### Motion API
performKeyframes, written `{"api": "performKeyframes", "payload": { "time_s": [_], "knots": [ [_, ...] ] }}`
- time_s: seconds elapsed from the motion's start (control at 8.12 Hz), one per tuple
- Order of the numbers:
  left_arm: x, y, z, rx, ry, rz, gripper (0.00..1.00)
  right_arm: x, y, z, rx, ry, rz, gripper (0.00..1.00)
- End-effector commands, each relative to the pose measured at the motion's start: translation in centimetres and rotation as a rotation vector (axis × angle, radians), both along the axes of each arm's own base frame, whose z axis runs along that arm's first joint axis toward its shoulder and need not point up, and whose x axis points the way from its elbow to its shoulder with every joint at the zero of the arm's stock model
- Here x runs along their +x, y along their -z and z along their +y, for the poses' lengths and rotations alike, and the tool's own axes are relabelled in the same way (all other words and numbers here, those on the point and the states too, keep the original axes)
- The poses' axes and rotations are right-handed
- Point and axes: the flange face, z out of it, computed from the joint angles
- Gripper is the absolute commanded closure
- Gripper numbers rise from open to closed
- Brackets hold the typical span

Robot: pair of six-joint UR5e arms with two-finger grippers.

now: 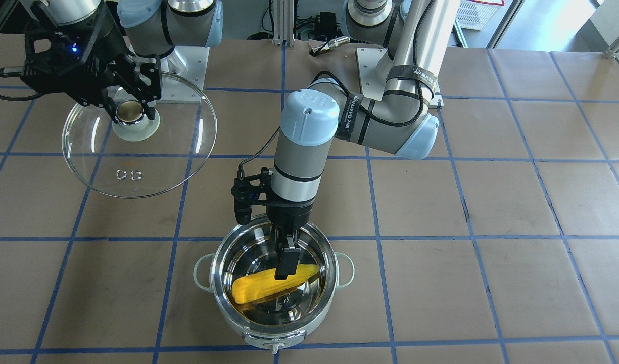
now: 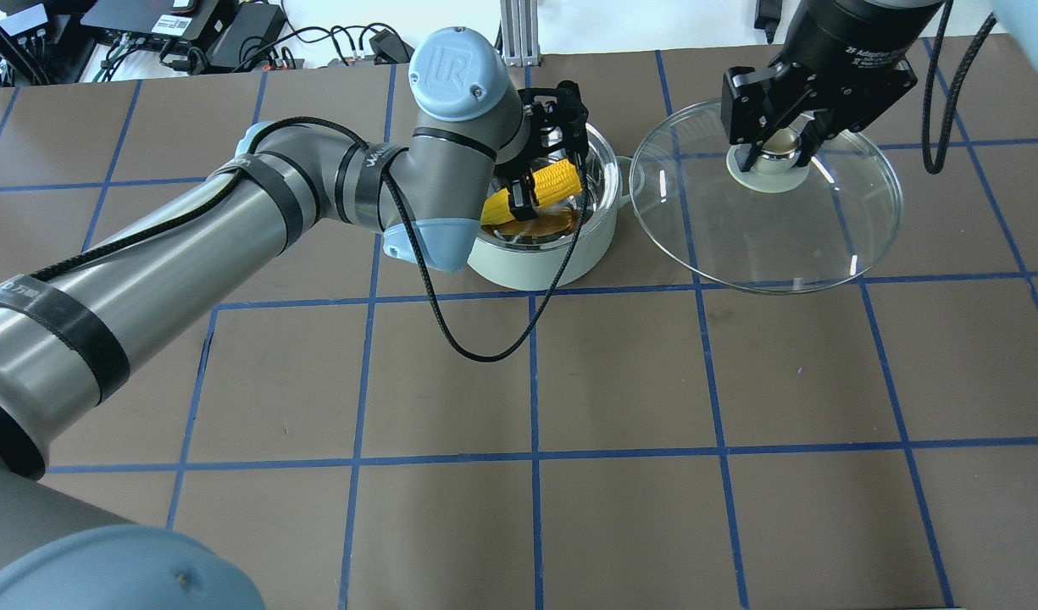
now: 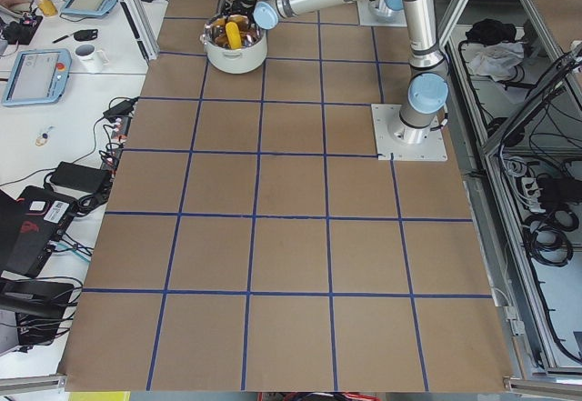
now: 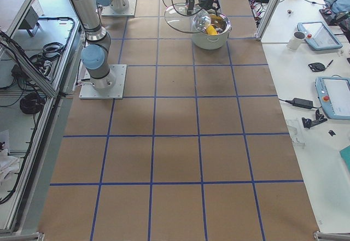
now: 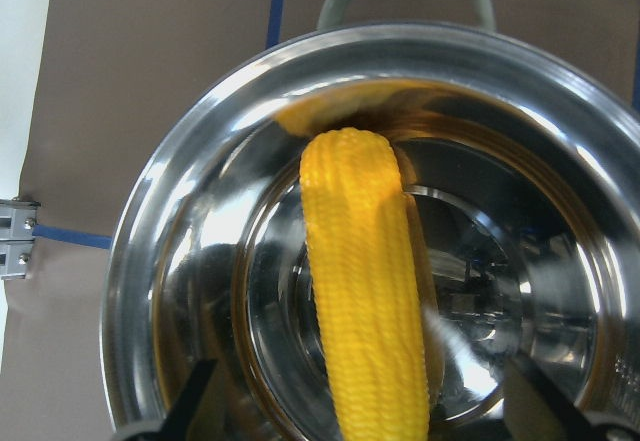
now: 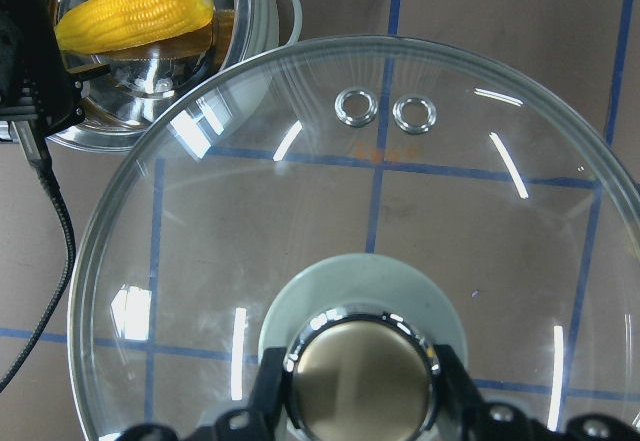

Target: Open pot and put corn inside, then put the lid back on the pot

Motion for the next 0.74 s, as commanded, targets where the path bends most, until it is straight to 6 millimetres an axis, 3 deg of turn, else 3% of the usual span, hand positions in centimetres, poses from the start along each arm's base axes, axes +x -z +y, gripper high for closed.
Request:
{"api": "performKeyframes", "payload": {
  "time_s": [0.0,0.12,0.37,0.62],
  "knots": [
    [0.3,-4.3,0.6,-0.025,-0.059,0.042,0.00,0.0,0.0,0.0,0.001,0.001,0.000,0.52],
    [1.2,-6.2,1.3,0.001,-0.083,0.045,0.00,-0.1,0.0,0.0,-0.003,-0.001,0.006,0.52],
    [8.7,-9.9,0.1,0.033,-0.207,0.038,0.00,0.0,-0.2,-1.2,-0.044,-0.027,0.033,0.52],
    [15.6,-12.1,0.1,0.148,-0.435,0.107,0.00,0.8,-0.2,-3.1,-0.066,-0.028,0.036,0.53]
  ]
}}
